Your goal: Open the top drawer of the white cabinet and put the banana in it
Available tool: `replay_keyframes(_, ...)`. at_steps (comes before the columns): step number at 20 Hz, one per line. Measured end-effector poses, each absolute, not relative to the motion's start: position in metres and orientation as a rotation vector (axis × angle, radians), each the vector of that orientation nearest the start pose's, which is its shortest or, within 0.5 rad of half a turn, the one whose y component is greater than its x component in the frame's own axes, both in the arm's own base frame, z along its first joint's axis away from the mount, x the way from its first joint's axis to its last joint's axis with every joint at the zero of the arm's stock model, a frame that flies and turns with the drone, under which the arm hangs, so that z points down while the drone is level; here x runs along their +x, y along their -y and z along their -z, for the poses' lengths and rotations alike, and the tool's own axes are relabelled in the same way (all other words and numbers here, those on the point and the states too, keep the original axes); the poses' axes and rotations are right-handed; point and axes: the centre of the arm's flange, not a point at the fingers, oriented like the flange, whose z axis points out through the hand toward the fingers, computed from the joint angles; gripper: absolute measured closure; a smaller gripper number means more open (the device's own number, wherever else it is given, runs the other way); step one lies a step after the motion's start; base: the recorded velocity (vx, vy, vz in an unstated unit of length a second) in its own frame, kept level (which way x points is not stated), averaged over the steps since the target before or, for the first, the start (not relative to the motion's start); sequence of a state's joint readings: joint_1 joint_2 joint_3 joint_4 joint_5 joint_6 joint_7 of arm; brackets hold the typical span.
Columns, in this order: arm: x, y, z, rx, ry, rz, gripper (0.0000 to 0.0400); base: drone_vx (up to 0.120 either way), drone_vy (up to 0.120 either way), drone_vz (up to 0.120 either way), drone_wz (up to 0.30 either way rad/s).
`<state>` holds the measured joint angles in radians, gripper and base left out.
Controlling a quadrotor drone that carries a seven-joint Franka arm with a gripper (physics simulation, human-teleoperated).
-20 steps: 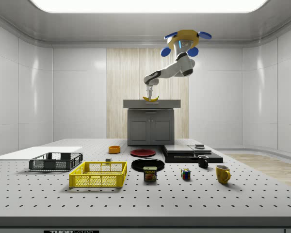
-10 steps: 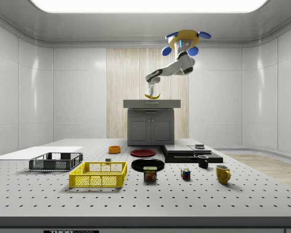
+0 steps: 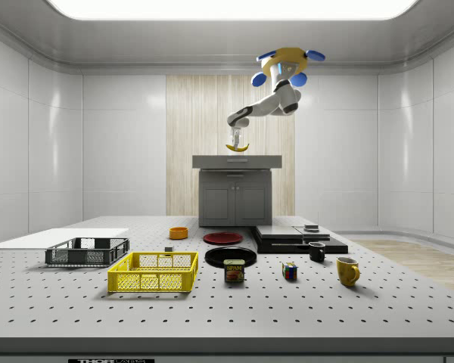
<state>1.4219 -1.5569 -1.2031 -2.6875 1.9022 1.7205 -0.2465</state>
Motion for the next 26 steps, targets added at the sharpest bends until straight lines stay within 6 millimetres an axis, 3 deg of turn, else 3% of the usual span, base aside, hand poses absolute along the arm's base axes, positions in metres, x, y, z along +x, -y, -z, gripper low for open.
replay_keyframes(3,0.3467,-0.0242,-0.5566,-0.009,0.001,-0.748,0.0210,0.000,-0.120,0.093,0.000)
replay_keyframes(26,0.3467,-0.0242,-0.5566,-0.009,0.001,-0.748,0.0210,0.000,-0.120,0.000,0.000)
